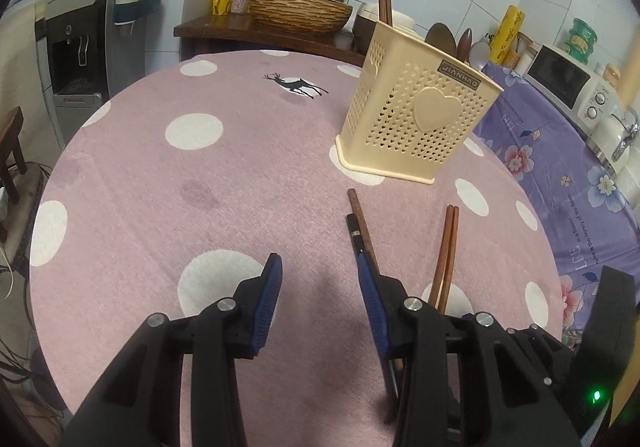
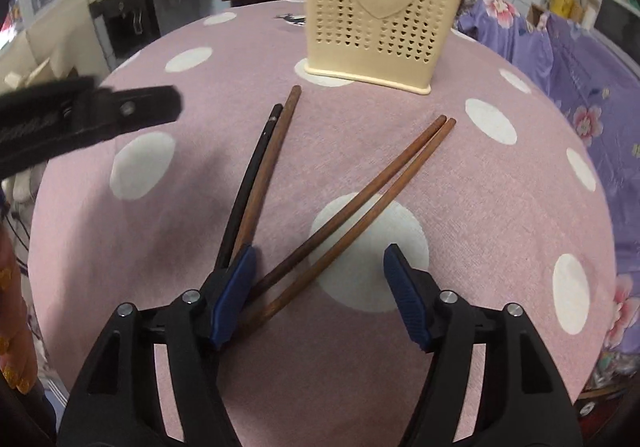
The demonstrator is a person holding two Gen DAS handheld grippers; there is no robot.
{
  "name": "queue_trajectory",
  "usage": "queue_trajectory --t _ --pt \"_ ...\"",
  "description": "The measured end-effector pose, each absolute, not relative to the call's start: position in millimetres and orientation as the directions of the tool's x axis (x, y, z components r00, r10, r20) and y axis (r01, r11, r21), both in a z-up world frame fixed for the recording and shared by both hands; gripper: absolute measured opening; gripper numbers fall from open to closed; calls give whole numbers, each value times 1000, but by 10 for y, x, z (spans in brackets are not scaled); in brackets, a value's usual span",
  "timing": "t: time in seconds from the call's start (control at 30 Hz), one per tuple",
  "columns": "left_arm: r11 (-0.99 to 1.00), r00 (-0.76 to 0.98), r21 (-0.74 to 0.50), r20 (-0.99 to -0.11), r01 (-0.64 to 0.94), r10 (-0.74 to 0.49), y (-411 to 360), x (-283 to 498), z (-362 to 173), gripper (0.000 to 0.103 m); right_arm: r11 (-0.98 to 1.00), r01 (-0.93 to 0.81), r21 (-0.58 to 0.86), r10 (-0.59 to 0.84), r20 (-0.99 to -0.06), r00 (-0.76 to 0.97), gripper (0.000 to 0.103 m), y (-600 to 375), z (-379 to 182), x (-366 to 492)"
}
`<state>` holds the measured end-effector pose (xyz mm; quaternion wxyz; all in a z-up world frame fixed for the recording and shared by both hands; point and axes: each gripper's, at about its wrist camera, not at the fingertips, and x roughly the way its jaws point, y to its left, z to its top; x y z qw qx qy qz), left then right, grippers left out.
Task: Organize utensils
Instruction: 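Move both open tools back down to the remaining chopsticks on the table, then grasp the black gold-banded chopstick with the left tool while the right grasps a wooden chopstick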
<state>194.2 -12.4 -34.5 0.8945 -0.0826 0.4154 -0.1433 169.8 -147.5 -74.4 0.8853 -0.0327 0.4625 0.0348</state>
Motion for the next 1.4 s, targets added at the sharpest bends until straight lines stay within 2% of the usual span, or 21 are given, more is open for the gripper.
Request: queue_trajectory --t 0.23,0.33,0.67,0.8,0.93,1.07,1.1,1.2,1.4 --pt "941 594 -260 -730 216 -338 -176 1913 -386 40 978 -193 -80 26 -870 492 71 -1755 -686 1484" --pt "939 585 -261 -735 223 -343 -200 1902 -405 40 982 -167 -93 -2 -878 478 71 -1980 -665 1392" --pt "915 513 -288 -761 283 -398 -530 1856 -545 40 992 -130 3 65 -877 477 71 -2130 -719 1318" --pt "920 505 -262 -775 290 -380 -715 1881 -576 40 990 -140 14 80 -875 477 71 -2146 -727 1331" --pt "934 501 -224 -796 278 -339 -885 1906 -664 55 990 -137 13 79 -872 484 71 -2145 -730 1327" --pt "942 520 -162 -800 294 -300 -1009 1890 -685 56 990 -144 13 83 -868 490 71 -2150 -734 1312" --pt "942 528 -137 -798 308 -289 -1047 1889 -689 54 989 -147 13 84 -867 491 71 -2152 -734 1310" --pt "930 558 4 -801 367 -217 -1163 1897 -712 33 986 -164 9 90 -867 491 71 -2156 -734 1311" --pt "844 452 -28 -835 536 -315 -1066 2062 -673 24 959 -282 17 147 -883 445 71 -2209 -716 1381"
